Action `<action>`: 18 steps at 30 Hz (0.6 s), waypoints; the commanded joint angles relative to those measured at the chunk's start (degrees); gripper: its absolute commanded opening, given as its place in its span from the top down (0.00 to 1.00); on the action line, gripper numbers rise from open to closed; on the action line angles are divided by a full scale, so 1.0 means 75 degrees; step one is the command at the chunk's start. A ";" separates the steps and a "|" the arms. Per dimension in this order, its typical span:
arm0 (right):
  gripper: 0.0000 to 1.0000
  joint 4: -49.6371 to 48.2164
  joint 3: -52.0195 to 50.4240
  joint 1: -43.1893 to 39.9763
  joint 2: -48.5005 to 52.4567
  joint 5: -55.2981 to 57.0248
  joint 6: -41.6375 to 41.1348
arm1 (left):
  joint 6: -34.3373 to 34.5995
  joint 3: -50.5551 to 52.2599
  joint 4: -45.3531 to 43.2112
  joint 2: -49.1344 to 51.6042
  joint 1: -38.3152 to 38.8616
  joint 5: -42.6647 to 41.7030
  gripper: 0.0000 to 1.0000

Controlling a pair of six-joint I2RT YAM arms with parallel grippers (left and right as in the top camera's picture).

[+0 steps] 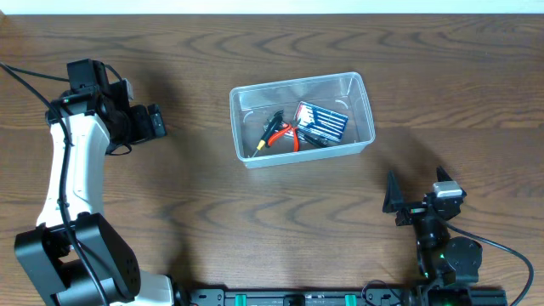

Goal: Pack container

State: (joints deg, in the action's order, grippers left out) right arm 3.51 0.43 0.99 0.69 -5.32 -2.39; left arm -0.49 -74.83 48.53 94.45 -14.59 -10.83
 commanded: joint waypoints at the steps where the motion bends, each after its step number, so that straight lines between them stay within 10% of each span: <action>1: 0.01 0.0044 -0.0015 0.0058 -0.0052 0.0105 -0.0015 | -0.0131 -0.0003 0.0000 0.0026 -0.0035 -0.0073 0.02; 18: 0.01 0.0044 -0.0015 0.0058 -0.0052 0.0102 -0.0015 | -0.0134 -0.0003 0.0000 -0.2474 0.0385 -0.0070 0.02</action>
State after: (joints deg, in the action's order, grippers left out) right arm 3.55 0.43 0.99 0.69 -5.30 -2.37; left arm -0.49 -74.67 48.56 81.17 -13.06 -10.81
